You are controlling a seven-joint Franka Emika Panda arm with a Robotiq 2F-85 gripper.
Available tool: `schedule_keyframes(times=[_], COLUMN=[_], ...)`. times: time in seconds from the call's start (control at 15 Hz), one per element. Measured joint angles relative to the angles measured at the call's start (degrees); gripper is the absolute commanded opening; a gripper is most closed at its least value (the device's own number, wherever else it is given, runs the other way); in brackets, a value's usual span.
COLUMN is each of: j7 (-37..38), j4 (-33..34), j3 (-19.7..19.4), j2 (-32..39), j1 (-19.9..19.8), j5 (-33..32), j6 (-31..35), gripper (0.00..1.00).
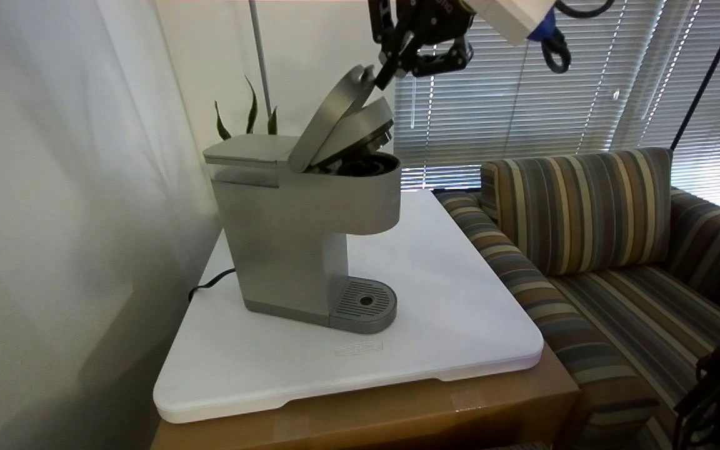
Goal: Open the grey coffee maker
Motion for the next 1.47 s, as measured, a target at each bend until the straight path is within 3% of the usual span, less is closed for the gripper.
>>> schedule_keyframes(times=[0.73,0.8,0.87,1.07,1.13,1.2,1.27,1.47], j7=[1.2,1.2,1.2,0.0,-1.7,-3.7,-5.2,-5.7], j4=[4.7,4.8,4.9,5.1,5.1,5.1,5.1,5.1], j3=[-1.0,-1.2,-1.4,-1.5,-1.5,-1.5,-1.5,-1.5], j2=[0.5,0.7,0.9,2.1,2.5,2.9,3.2,3.2], j1=[0.0,0.0,0.0,0.0,0.0,0.0,0.0,0.1], j5=[-2.6,-2.6,-2.5,-0.7,1.1,3.3,4.7,5.3], j6=[4.0,4.5,4.8,4.9,4.8,4.8,4.8,4.7], gripper=[0.0,0.26,0.27,0.47,0.29,0.37,0.69,0.79])
